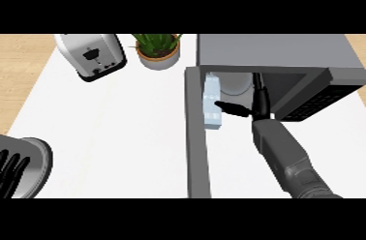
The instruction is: Pick up the milk, place it into the microwave and close the microwave
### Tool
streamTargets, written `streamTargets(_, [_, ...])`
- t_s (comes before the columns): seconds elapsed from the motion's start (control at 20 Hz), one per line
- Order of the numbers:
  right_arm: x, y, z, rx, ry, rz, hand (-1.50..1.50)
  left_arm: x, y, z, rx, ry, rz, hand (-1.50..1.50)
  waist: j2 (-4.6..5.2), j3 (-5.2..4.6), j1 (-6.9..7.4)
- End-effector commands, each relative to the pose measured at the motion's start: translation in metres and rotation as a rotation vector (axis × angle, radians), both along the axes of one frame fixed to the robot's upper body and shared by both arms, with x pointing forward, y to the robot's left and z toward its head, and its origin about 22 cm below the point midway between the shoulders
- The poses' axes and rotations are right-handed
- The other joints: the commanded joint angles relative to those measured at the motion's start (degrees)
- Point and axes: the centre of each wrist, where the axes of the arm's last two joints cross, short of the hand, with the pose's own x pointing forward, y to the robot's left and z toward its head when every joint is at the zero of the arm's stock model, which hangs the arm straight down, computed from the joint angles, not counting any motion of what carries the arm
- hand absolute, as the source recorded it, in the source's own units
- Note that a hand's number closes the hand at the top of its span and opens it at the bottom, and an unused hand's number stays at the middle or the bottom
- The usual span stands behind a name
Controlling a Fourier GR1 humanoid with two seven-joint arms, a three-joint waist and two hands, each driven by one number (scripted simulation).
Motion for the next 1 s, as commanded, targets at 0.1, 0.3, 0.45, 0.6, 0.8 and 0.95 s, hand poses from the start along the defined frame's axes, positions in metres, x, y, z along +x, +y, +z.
streamTargets(0.1, [-0.029, 0.007, -0.029, 0.172, 0.016, 0.173, -1.5, 0.003, -0.003, -0.003, -0.053, 0.018, -0.107, -1.5, -0.7, -0.08, -1.95])
streamTargets(0.3, [-0.044, 0.011, -0.039, 0.253, 0.01, 0.233, -1.5, 0.004, -0.035, 0.002, -0.04, 0.003, -0.181, -1.5, -0.87, -0.09, -2.09])
streamTargets(0.45, [-0.063, 0.007, -0.051, 0.292, 0.003, 0.249, -1.5, 0.019, -0.038, -0.012, -0.035, 0.006, -0.217, -1.5, -1.05, -0.16, -2.48])
streamTargets(0.6, [-0.088, 0.0, -0.062, 0.283, 0.01, 0.262, -1.5, 0.02, -0.046, 0.007, 0.002, 0.009, -0.274, -1.5, -1.03, -0.14, -2.95])
streamTargets(0.8, [-0.111, -0.015, -0.059, 0.281, -0.007, 0.228, -1.5, 0.036, -0.051, -0.01, 0.041, 0.037, -0.327, 1.5, -1.0, -0.23, -3.32])
streamTargets(0.95, [-0.141, -0.03, -0.059, 0.368, -0.04, 0.226, -1.5, 0.044, -0.071, 0.004, 0.064, 0.0, -0.335, 1.5, -1.1, -0.22, -3.77])
